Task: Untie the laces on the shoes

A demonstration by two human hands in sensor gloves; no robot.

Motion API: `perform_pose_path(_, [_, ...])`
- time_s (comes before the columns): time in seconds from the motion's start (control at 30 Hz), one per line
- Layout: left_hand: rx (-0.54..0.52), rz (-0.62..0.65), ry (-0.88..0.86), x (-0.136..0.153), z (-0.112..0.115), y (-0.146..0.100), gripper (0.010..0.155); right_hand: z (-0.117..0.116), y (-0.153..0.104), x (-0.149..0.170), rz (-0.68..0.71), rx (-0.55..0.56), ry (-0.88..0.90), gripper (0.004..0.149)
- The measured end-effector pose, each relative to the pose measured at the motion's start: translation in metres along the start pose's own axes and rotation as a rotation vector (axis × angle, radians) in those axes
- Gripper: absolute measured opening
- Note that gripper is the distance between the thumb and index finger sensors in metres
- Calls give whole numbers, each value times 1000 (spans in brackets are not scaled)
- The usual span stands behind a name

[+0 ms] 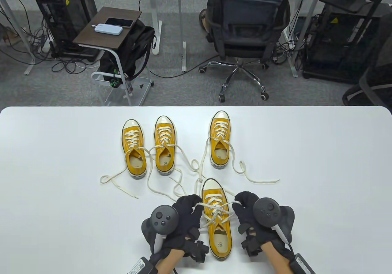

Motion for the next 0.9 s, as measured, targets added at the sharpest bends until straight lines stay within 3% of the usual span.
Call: perform_pose_path(0.9, [-128, -119, -95, 31, -39, 4, 41, 24, 14, 38, -167, 60, 139, 40])
Point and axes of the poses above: the tracker on the back of each hand, its own x axis roughly to the little-finger side, its own y axis roughly from the wrist to the fingertips, z = x × y, the point moved 4 cm from there along y, roughly from the wrist to the fingertips, and after that the axes turned 9 degrees about x, right-handed, at the moved point
